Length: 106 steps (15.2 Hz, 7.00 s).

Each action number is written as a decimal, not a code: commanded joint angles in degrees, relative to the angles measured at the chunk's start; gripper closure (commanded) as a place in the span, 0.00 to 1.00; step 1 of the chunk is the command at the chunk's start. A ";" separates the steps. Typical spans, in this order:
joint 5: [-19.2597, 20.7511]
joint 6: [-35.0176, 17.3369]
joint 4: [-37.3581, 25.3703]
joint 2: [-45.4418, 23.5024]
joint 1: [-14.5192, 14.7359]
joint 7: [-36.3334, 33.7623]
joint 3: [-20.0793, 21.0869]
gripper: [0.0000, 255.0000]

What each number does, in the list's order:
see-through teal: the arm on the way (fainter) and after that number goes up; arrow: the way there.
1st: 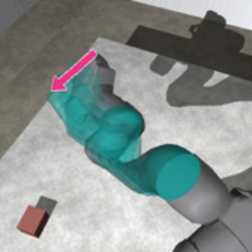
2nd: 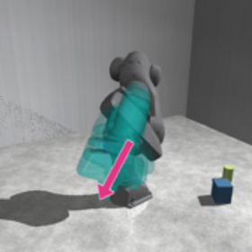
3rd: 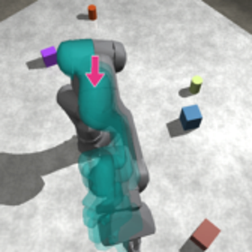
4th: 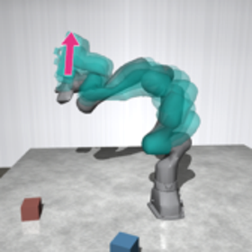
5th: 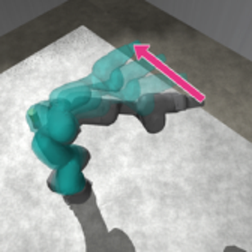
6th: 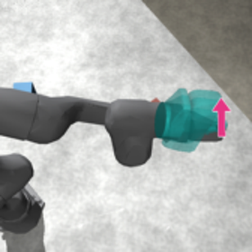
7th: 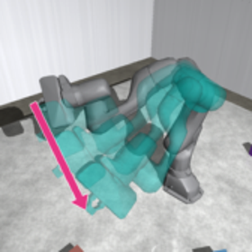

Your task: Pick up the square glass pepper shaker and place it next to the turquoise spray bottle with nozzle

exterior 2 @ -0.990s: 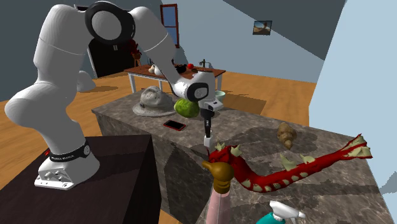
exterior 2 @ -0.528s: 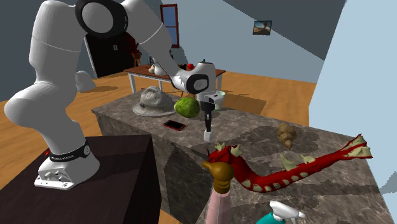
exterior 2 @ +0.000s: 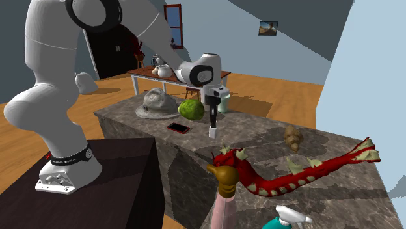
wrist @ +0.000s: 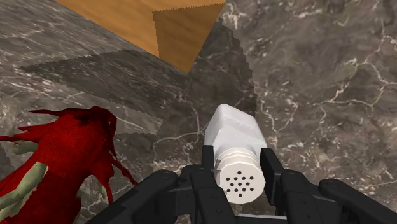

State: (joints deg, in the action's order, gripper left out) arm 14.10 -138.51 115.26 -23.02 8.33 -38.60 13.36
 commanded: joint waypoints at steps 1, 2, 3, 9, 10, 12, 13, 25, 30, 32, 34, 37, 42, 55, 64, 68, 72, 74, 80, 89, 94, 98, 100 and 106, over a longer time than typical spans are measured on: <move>-0.54 1.09 0.09 1.22 -0.27 0.49 0.28 1.00; -0.80 1.69 0.00 1.75 -0.36 0.69 0.41 1.00; -1.05 2.29 -0.11 2.27 -0.44 0.90 0.53 1.00; -2.50 6.00 -1.01 5.22 -0.87 2.07 1.17 1.00; -2.73 6.63 -1.20 5.68 -0.93 2.25 1.26 1.00; -3.18 7.90 -1.63 6.57 -1.04 2.62 1.43 1.00; -3.39 8.55 -1.87 7.01 -1.09 2.79 1.51 1.00; -5.59 16.53 -5.67 11.46 -1.49 4.66 2.16 1.00; -6.27 19.98 -7.81 12.86 -1.58 5.30 2.31 1.00; -6.51 21.39 -8.76 13.35 -1.60 5.53 2.36 1.00; -6.72 22.80 -9.76 13.79 -1.62 5.74 2.40 1.00; -7.01 24.94 -11.37 14.36 -1.63 6.04 2.45 1.00; -7.37 28.46 -14.23 15.06 -1.63 6.47 2.52 1.00; -9.22 26.67 -12.59 16.34 -11.30 23.88 -4.79 1.00; -10.11 27.36 -18.37 11.95 -17.67 35.29 -9.44 1.00; -10.66 28.34 -22.92 8.64 -20.49 40.12 -11.22 1.00; -11.35 29.96 -29.08 4.32 -23.43 44.87 -12.77 1.00; -11.32 28.47 -27.71 4.20 -23.45 44.81 -12.77 1.00; -11.24 24.16 -24.10 3.49 -23.47 44.62 -12.79 1.00; -11.08 17.98 -19.76 1.65 -23.48 44.32 -12.83 1.00; -10.97 14.69 -17.86 0.26 -23.48 44.15 -12.87 1.00; -10.88 12.13 -16.60 -1.04 -23.47 44.01 -12.90 1.00; -10.83 10.88 -16.04 -1.74 -23.46 43.94 -12.93 1.00; -10.68 7.21 -14.69 -4.06 -23.44 43.72 -12.99 1.00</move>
State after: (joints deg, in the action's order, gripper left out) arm 3.39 -130.80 100.45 -26.74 -15.17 5.22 0.36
